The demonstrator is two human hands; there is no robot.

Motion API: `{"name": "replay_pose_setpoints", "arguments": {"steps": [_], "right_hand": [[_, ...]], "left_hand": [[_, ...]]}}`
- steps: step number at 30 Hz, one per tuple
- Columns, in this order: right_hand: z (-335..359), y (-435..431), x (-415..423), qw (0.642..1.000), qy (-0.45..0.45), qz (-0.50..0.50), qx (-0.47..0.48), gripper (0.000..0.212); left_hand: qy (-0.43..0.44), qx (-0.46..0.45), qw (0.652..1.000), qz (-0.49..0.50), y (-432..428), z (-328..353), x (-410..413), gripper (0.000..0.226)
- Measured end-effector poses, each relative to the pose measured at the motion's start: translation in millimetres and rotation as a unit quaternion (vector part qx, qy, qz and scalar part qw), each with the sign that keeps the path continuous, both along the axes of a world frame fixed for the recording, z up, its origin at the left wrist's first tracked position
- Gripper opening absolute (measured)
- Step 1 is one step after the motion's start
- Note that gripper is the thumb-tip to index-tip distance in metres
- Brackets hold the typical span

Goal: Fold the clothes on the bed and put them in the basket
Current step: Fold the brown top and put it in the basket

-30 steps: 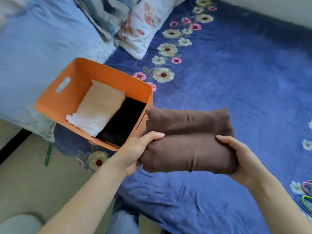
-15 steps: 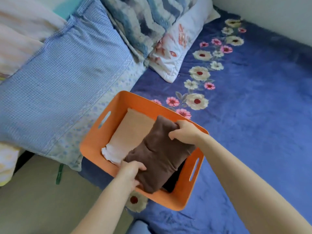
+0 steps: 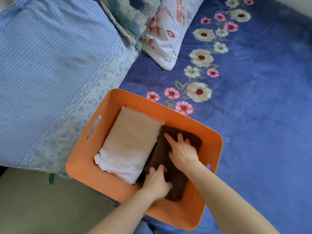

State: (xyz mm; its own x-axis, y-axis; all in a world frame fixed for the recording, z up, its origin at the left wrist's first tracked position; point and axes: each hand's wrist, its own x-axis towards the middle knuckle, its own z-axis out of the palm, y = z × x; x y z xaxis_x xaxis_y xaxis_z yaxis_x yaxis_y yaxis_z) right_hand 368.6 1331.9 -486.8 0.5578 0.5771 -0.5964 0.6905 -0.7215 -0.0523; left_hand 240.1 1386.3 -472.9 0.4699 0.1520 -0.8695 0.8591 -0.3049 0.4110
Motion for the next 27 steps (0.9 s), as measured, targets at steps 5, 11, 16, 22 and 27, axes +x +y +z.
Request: {"name": "replay_pose_setpoints", "arguments": {"steps": [5, 11, 16, 22, 27], "right_hand": [[-31.8, -4.3, 14.9, 0.997, 0.064, -0.036, -0.014, 0.074], [-18.8, -9.9, 18.4, 0.987, 0.151, -0.044, -0.014, 0.079], [49.3, -43.8, -10.2, 0.985, 0.083, -0.078, 0.127, 0.06], [145.2, -147.0, -41.5, 0.961, -0.022, -0.117, 0.251, 0.048], [186.7, -276.0, -65.7, 0.962, -0.07, -0.176, 0.198, 0.046]], "left_hand": [[0.061, -0.03, 0.995, -0.078, -7.6, -24.9, 15.3, 0.069], [0.068, -0.055, 0.993, -0.079, 2.2, -28.4, 11.0, 0.076], [-0.004, 0.029, 0.997, -0.07, -2.6, 7.4, 14.1, 0.033], [-0.123, 0.125, 0.977, -0.119, -62.8, 88.1, 32.1, 0.031], [-0.229, 0.206, 0.933, -0.186, -158.2, 146.4, 41.8, 0.038]]}}
